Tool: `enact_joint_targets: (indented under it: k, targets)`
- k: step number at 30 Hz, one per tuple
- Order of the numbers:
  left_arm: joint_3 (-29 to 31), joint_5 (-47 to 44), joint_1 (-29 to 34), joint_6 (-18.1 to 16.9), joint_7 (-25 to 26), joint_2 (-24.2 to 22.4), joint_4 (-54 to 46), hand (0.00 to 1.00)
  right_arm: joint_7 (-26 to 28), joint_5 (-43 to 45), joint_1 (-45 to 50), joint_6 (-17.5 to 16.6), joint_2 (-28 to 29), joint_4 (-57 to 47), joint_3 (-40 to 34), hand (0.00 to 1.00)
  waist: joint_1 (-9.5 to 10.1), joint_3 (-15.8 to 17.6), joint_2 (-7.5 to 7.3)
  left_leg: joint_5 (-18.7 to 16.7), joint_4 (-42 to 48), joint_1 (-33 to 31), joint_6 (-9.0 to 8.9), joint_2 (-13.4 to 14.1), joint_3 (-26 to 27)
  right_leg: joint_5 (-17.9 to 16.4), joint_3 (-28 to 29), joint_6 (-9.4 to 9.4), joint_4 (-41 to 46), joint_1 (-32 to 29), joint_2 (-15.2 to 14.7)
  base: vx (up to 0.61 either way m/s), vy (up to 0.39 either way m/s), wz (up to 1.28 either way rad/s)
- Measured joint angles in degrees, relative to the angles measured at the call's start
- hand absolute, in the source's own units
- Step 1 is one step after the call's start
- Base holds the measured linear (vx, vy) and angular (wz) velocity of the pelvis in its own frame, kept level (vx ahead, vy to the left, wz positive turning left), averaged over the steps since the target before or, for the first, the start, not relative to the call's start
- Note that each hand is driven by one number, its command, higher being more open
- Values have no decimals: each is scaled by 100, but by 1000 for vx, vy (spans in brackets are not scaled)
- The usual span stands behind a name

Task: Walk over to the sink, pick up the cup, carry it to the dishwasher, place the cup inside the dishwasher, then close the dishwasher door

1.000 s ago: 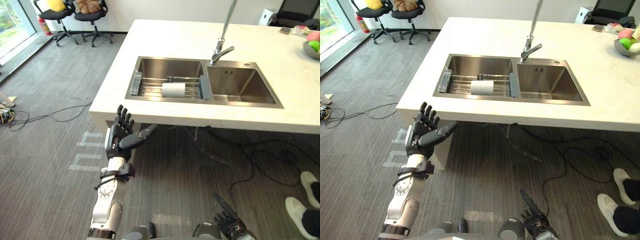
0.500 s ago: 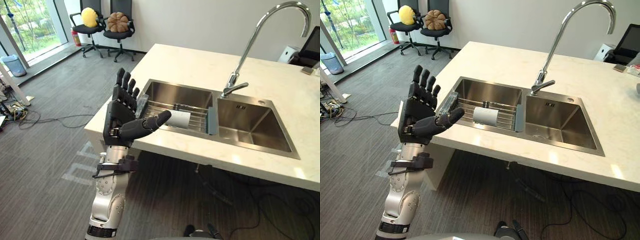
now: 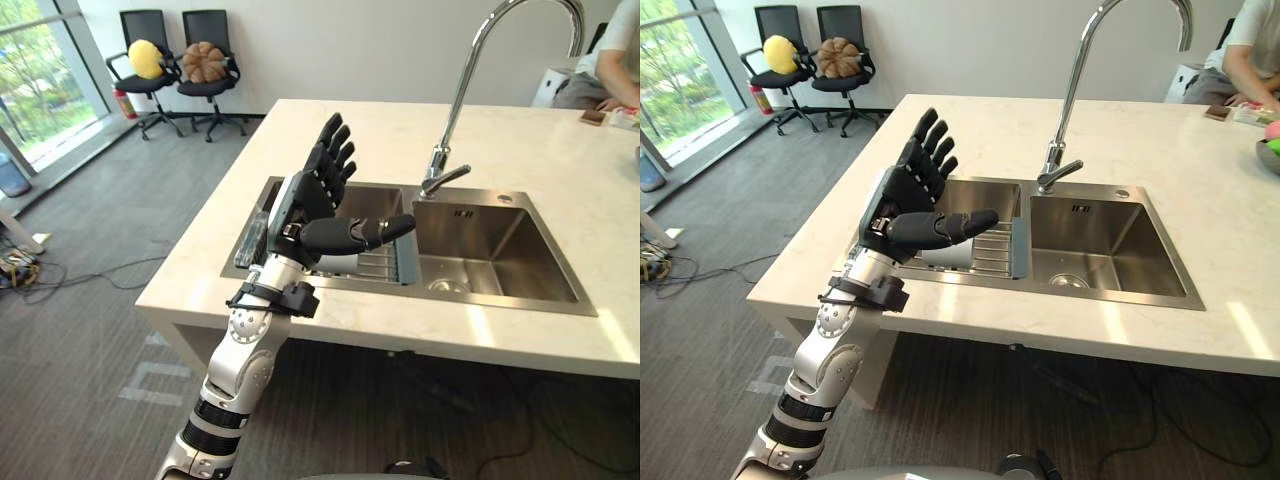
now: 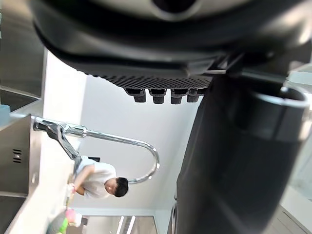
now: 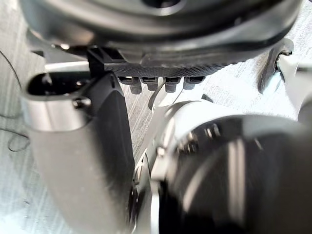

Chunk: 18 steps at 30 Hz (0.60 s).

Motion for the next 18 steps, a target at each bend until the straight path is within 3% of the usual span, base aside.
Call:
enact_joint_targets:
  k: [2,3,4,5,7,10,14,18]
  targets:
    - [-15,68,267,95,-58,-52,51,100,-4,-158,-76,18,-150,10,41,100,83,-4,7,-559,-387,-218,106,-173,129,8,43,-4,-232,192,-93,170,-113,-23]
    - [-31,120,301,103,-84,-51,51,100,-4,-166,-112,21,-165,33,41,100,91,-3,6,-554,-689,-252,116,-211,223,30,43,18,-294,223,-108,140,-84,2]
    - [-70,129,341,119,-146,-44,51,100,-32,-288,-173,45,-173,63,45,100,96,3,-4,-515,-1334,-263,159,-234,449,52,-3,45,-407,313,-112,191,-29,16]
    - [-150,129,359,118,-191,-48,51,100,-31,-314,-157,52,-181,67,43,100,118,2,-1,-283,-2025,-237,321,-319,529,62,-68,65,-472,393,-125,166,-14,22]
    - [-199,134,373,120,-345,-65,50,100,-34,-318,-134,40,-200,81,36,100,183,-19,22,395,-2976,-123,358,-544,595,57,-118,153,-506,402,-167,190,68,19]
    - [-156,234,423,180,-548,-54,-27,100,-35,-320,-186,-21,-262,226,39,100,239,-41,43,470,-3830,153,393,-814,506,134,-192,320,-705,383,-283,149,117,19]
    - [-161,353,710,292,-802,50,-48,100,-35,-316,-178,-36,-254,304,65,100,357,-42,45,470,-4483,539,393,-950,564,104,-172,421,-690,386,-331,37,89,-4]
    - [-263,462,810,340,-1213,155,-57,100,-14,-130,-137,-179,-198,243,58,100,348,18,-138,379,-4619,715,472,-1288,501,-521,-182,507,330,106,-790,-8,93,16]
